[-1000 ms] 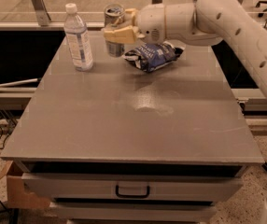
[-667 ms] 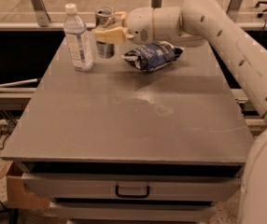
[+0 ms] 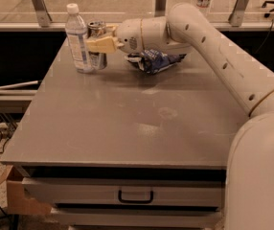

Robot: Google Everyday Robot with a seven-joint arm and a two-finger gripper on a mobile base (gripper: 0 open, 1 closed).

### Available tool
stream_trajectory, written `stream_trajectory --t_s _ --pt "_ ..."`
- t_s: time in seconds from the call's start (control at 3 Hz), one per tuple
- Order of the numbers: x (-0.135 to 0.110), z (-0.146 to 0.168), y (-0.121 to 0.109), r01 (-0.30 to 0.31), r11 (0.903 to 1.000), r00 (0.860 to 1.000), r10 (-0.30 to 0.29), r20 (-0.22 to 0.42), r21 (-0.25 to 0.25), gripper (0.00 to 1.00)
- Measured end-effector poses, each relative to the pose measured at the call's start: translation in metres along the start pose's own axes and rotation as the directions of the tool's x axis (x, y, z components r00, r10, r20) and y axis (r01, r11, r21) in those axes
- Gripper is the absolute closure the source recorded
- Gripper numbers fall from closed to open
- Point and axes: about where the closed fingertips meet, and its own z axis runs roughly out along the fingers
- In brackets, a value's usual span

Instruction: Move redbull can near blue plastic bottle

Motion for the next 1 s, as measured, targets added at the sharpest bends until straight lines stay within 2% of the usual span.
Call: stream_trajectory --t_s 0.67,1.0 --pt "0.029 0.017 -0.004 -0.055 0.9984 0.997 0.055 -0.056 0.011 1.0" --pt "0.04 0.017 -0.007 -0.053 0.9979 0.995 0.056 -0.084 0.039 0.75"
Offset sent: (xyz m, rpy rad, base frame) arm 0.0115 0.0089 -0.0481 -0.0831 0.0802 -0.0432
